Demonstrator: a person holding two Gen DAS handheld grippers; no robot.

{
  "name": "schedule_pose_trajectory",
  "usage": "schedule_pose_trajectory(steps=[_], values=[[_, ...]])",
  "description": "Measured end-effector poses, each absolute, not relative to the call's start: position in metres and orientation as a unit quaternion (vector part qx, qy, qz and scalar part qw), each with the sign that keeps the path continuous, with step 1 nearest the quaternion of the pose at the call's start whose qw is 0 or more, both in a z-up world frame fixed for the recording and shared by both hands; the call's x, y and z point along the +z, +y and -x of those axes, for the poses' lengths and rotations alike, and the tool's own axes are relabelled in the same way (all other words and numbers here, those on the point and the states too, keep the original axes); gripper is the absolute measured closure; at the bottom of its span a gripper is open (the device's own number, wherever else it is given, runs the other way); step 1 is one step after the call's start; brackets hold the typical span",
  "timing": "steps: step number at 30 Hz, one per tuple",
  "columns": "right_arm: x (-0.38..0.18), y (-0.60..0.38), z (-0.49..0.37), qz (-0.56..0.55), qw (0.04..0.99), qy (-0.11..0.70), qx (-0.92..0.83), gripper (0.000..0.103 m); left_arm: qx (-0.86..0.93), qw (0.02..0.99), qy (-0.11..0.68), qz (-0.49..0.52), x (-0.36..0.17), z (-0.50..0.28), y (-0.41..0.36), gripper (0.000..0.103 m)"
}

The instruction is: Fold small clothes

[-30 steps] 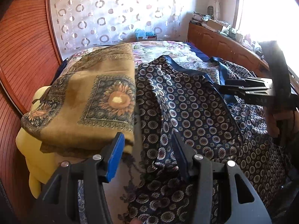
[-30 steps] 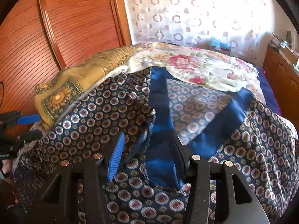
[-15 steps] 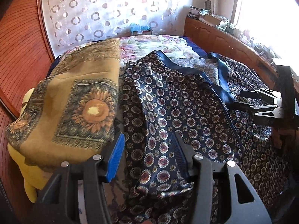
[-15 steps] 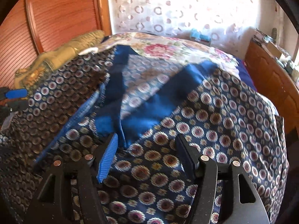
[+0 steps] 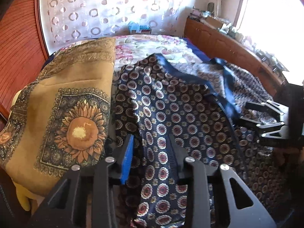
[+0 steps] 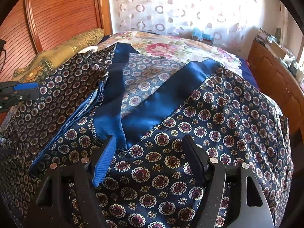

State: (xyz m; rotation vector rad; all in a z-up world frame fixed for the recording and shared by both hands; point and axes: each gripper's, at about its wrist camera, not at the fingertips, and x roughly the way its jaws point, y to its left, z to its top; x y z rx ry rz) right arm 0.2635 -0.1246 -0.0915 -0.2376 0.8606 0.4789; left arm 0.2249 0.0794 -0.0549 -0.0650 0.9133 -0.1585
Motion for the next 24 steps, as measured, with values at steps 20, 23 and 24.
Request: schedule_pose_trajectory(steps=[20, 23, 24], values=[[-0.092, -0.125, -0.263, 0.113, 0.875, 0.412, 0.229, 0.029, 0.040, 0.931, 0.361, 0.039, -0.009, -0.192, 0.151, 0.099], [-0.092, -0.125, -0.263, 0.113, 0.875, 0.412, 0.229, 0.029, 0.037, 0.936, 0.349, 0.031, -0.002, -0.189, 0.146, 0.090], [-0.092, -0.125, -0.263, 0.114, 0.875, 0.412, 0.229, 0.029, 0.033, 0.937, 0.346, 0.029, 0.001, -0.188, 0.143, 0.086]])
